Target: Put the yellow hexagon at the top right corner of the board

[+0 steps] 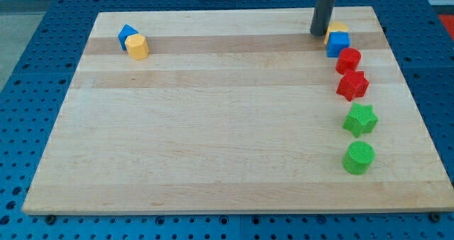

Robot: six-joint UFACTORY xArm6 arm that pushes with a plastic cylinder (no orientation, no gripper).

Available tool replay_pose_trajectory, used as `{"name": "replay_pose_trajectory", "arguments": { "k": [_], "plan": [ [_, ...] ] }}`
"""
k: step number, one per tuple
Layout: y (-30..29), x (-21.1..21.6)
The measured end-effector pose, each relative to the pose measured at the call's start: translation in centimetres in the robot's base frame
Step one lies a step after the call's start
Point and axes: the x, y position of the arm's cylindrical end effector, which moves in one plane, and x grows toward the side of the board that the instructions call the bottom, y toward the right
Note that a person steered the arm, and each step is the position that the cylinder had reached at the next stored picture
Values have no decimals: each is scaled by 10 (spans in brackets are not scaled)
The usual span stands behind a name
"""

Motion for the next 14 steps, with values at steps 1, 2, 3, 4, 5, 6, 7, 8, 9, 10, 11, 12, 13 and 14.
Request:
{"name": "replay_pose_trajectory", "arguments": {
  "k": [1, 2, 3, 4, 5, 6, 7, 8, 9, 10, 11, 12, 13, 14],
  "plan": [
    [-65, 16],
    [-145, 86],
    [-260, 120],
    [-390, 101],
    [-437, 49],
    [-385, 40],
    [-308, 37],
    [-242, 32],
    [-174, 16],
    [-97, 11],
    [-154, 17],
    [-122, 37],
    [-85, 57],
    [-83, 61]
  ]
}}
